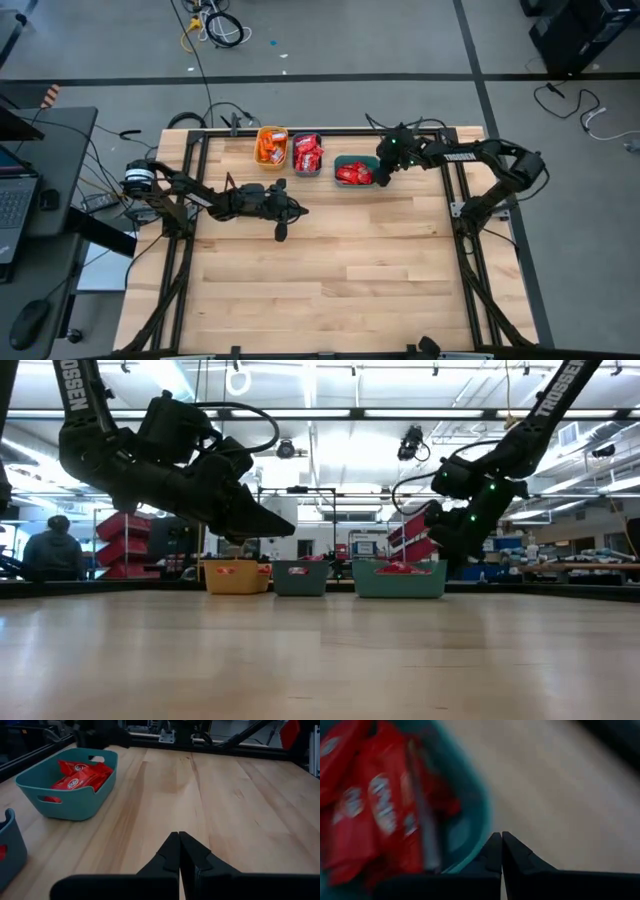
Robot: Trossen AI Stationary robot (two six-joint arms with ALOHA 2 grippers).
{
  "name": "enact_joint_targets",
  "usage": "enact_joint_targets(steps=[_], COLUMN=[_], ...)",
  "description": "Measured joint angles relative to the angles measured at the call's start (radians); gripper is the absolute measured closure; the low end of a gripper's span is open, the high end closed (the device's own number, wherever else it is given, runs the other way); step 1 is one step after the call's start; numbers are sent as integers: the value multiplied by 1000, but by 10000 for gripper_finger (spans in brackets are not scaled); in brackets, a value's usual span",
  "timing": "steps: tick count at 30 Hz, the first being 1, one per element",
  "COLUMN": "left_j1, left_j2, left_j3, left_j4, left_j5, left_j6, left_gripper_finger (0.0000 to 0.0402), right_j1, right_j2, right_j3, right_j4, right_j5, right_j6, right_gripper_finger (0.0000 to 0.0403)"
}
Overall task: Sort candy
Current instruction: Move all the bins to the top corner of the table
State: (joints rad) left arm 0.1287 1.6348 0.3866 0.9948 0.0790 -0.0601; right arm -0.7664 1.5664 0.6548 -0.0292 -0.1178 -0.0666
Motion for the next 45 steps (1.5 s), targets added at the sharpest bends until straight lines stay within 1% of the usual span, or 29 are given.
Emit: enact_joint_targets(steps=[5, 10, 13, 16, 18, 22, 25, 27, 30, 34, 37, 40, 42, 43, 45], left_j1=[0, 0, 0, 0, 1, 3, 23, 46, 83, 121, 138, 147, 152, 155, 160], left_j2=[0, 0, 0, 0, 0, 32, 86, 123, 186, 257, 291, 303, 304, 304, 304], left_j3=[0, 0, 0, 7, 26, 104, 199, 270, 363, 456, 490, 510, 510, 510, 510], left_j4=[0, -3, -29, -95, -150, -233, -289, -364, -460, -507, -512, -500, -493, -490, -487], left_j5=[0, -7, -80, -182, -238, -326, -330, -331, -334, -334, -334, -334, -334, -334, -334], left_j6=[3, 2, -30, -109, -156, -177, -154, -149, -142, -133, -135, -135, -135, -135, -135], left_gripper_finger=[401, 401, 401, 401, 401, 401, 401, 401, 401, 401, 401, 401, 401, 401, 401], right_j1=[67, 196, 289, 389, 445, 503, 511, 506, 492, 453, 401, 334, 297, 283, 271], right_j2=[-21, -27, -27, -27, -32, -96, -171, -226, -295, -332, -310, -258, -217, -196, -161], right_j3=[0, 0, 0, 0, 0, 0, 0, 0, 0, 0, 0, 0, 0, 0, 0], right_j4=[-82, -89, -88, -63, -35, -49, -91, -120, -156, -173, -174, -170, -178, -174, -169], right_j5=[-69, -151, -168, -168, -124, 47, 148, 196, 239, 287, 353, 378, 378, 361, 294], right_j6=[97, 154, 205, 241, 262, 294, 300, 294, 276, 250, 225, 208, 205, 205, 215], right_gripper_finger=[403, 403, 403, 403, 403, 403, 403, 403, 403, 403, 403, 403, 403, 403, 403])
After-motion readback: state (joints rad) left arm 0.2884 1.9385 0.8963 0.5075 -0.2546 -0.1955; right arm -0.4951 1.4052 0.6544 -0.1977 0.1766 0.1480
